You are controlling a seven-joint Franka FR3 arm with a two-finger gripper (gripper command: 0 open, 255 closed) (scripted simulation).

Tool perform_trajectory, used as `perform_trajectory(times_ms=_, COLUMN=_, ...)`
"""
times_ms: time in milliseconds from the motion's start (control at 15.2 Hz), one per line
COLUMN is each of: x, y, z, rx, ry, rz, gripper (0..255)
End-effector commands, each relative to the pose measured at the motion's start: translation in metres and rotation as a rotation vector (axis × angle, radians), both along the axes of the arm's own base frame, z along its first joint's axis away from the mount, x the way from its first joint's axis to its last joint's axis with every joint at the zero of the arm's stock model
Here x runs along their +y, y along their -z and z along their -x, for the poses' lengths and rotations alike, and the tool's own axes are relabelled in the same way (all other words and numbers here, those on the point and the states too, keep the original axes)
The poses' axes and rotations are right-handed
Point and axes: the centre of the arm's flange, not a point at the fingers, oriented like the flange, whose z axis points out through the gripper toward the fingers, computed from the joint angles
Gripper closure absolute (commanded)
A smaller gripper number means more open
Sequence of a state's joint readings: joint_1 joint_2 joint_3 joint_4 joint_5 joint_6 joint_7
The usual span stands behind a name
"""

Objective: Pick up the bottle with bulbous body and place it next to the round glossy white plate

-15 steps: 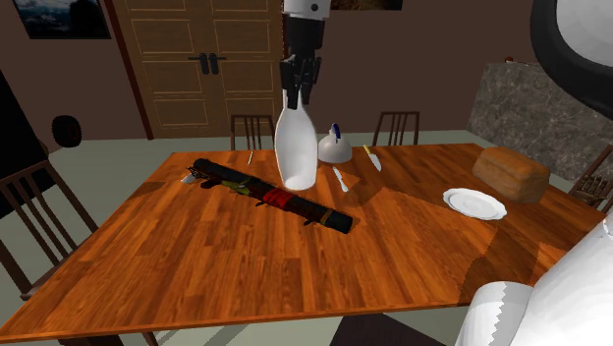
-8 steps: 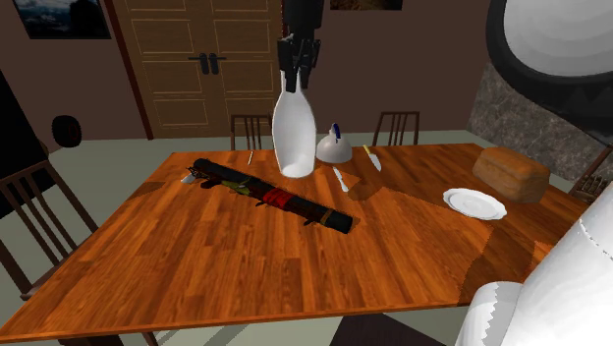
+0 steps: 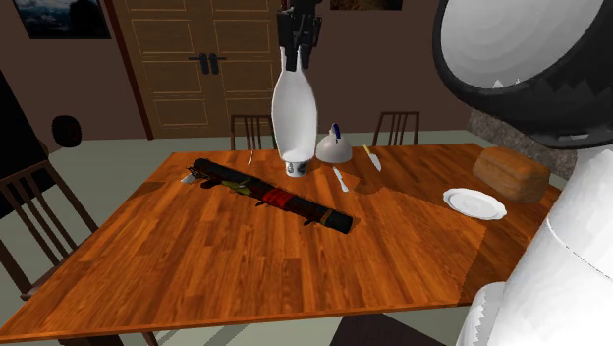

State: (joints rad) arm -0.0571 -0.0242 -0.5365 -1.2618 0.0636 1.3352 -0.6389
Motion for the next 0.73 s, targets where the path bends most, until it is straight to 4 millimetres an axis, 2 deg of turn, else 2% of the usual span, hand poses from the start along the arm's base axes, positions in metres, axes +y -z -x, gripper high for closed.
perform_trajectory(times_ms=0, x=0.0, y=-0.011, z=-0.001, rx=0.0, ry=-0.001, rz=0.0, gripper=255)
perform_trajectory(times_ms=198, x=0.0, y=-0.024, z=-0.001, rx=0.0, ry=-0.001, rz=0.0, gripper=255)
perform_trajectory(times_ms=660, x=-0.043, y=0.002, z=0.076, rx=0.0, ry=-0.001, rz=0.0, gripper=255)
